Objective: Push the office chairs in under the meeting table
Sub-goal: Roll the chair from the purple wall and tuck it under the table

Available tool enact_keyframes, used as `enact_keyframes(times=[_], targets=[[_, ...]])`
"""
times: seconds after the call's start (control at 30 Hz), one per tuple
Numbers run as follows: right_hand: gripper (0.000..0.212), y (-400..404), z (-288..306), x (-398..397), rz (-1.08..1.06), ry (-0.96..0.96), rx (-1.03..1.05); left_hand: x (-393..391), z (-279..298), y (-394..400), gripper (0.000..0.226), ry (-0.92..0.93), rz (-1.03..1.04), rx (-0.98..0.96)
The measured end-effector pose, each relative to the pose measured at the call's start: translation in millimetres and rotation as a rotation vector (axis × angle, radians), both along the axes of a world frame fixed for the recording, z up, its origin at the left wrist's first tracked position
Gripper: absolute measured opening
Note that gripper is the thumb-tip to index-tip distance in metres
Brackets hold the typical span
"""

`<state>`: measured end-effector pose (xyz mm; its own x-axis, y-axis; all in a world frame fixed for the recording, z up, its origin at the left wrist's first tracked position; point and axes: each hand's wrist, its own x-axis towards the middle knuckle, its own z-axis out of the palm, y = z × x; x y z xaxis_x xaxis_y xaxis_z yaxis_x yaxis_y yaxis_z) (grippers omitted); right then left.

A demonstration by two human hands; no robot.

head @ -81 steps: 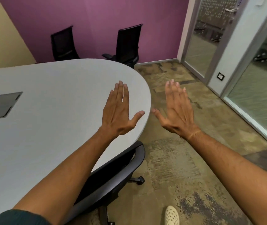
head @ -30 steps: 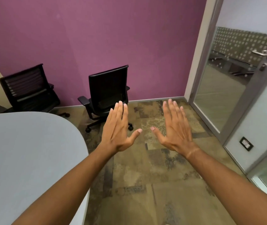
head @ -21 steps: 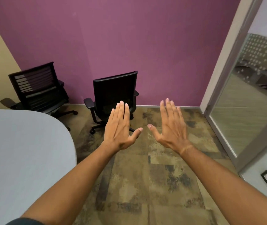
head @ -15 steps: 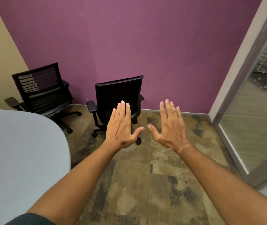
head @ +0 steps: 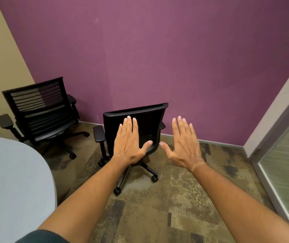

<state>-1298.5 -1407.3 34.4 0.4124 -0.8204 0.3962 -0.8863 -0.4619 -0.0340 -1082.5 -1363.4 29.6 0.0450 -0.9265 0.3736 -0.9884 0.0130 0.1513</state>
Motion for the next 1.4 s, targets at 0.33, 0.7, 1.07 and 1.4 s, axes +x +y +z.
enact_keyframes(times=[0.33, 0.7, 1.07, 1.4], targets=[[0.094, -134, -13, 51, 0.122, -0.015, 0.051, 40, -20, -107, 0.103, -0.002, 0.123, 0.054], [0.092, -304, -37, 88, 0.311, 0.024, 0.118, 70, -38, -225, 0.098, 0.043, 0.260, 0.091], [0.086, -375, -75, 122, 0.435, 0.062, 0.213, 106, -63, -290, 0.097, -0.009, 0.353, 0.250], [0.093, -375, -82, 133, 0.340, 0.143, 0.228, 133, -65, -296, 0.120, -0.057, 0.386, 0.395]])
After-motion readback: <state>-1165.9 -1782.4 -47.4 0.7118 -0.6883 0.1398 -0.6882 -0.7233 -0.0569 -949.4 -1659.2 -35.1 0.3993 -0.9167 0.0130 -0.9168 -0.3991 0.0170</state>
